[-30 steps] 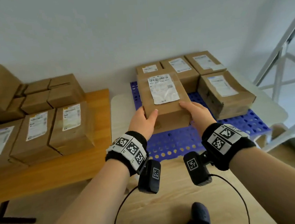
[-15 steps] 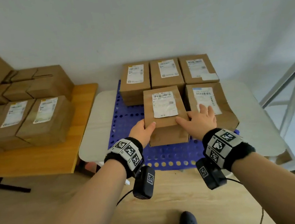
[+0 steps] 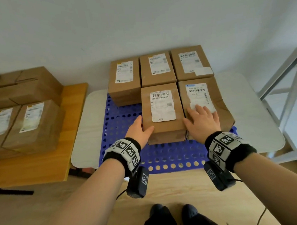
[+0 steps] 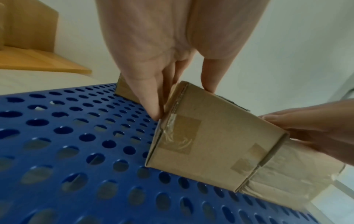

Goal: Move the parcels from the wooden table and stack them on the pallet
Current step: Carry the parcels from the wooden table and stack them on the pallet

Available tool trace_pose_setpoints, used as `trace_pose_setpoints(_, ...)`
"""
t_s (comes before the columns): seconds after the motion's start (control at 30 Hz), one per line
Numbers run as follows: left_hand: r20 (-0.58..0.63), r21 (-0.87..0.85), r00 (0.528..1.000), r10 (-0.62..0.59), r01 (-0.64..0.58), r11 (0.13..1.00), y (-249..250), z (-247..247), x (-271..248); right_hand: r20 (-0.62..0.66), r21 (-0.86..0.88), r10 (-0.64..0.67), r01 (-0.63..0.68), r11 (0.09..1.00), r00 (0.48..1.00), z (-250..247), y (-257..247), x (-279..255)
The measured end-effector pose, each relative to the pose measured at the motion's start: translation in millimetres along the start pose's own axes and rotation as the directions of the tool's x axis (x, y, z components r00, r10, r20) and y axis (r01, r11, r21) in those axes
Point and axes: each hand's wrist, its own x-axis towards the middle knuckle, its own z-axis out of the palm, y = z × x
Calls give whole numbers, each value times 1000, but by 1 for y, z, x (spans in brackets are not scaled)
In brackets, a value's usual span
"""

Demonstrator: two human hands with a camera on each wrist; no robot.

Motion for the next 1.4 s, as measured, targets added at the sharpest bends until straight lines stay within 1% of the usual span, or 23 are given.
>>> trace_pose_setpoints(0.03, 1, 13, 1000, 4, -4, 1000, 0, 0, 1, 1, -9, -1, 1, 1000, 1000, 1, 0, 0)
trace_pose_setpoints(0.17, 23, 78, 995, 96, -97, 992, 3, 2, 3, 3, -17, 13, -13, 1000, 1000, 3, -2, 1)
trace_pose_setpoints(0.33, 60, 236, 994, 96, -108, 966, 6, 6, 5, 3, -33, 6, -6, 999, 1000, 4, 0, 2)
trace_pose_setpoints(0.5, 71, 310, 994, 84, -102, 945, 8, 6, 6, 5, -34, -3, 3, 999, 1000, 7, 4, 3)
trace_pose_setpoints(0.8, 73, 374, 994, 79, -101, 922, 10, 5, 4, -20, -37, -16, 16, 999, 1000, 9, 5, 3)
trace_pose_setpoints(1.4, 72, 356, 995, 65, -87, 930, 11, 6, 4, -29, -39, -17, 16, 999, 999, 11, 5, 3)
